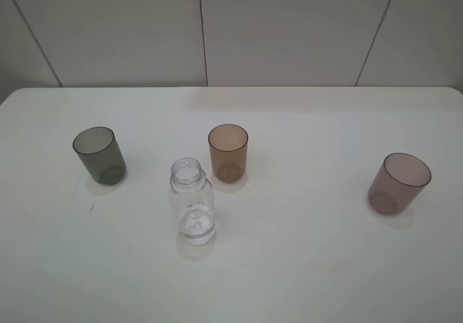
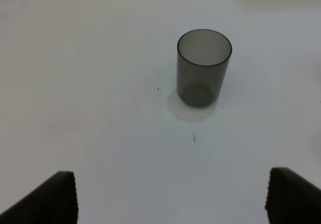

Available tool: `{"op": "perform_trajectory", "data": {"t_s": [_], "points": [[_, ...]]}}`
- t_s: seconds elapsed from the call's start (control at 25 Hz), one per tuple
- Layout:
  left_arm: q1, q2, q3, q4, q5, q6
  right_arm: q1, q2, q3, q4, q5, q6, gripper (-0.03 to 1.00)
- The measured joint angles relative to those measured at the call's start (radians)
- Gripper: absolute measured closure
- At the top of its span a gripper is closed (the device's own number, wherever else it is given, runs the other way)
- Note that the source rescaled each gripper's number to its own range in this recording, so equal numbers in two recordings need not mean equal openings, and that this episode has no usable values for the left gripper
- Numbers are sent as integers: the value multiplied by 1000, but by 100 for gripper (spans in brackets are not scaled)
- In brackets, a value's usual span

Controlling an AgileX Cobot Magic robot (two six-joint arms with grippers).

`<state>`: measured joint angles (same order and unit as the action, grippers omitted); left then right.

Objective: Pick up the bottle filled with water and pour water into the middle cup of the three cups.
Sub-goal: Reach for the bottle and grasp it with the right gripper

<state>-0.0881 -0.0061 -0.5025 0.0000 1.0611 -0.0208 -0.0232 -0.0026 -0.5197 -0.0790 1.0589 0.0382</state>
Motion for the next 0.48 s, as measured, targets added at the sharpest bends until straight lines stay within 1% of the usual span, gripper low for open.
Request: {"op": "perform_trajectory", "data": {"t_s": [0.32,0.4,0.48], "points": [[0,0,0,0,0,0,0,5,0,5,0,-4,-3],[0,0,0,0,0,0,0,50,0,31,0,-13,-3],[0,0,0,0,0,0,0,149,-4,71,-5,-19,-3]]}}
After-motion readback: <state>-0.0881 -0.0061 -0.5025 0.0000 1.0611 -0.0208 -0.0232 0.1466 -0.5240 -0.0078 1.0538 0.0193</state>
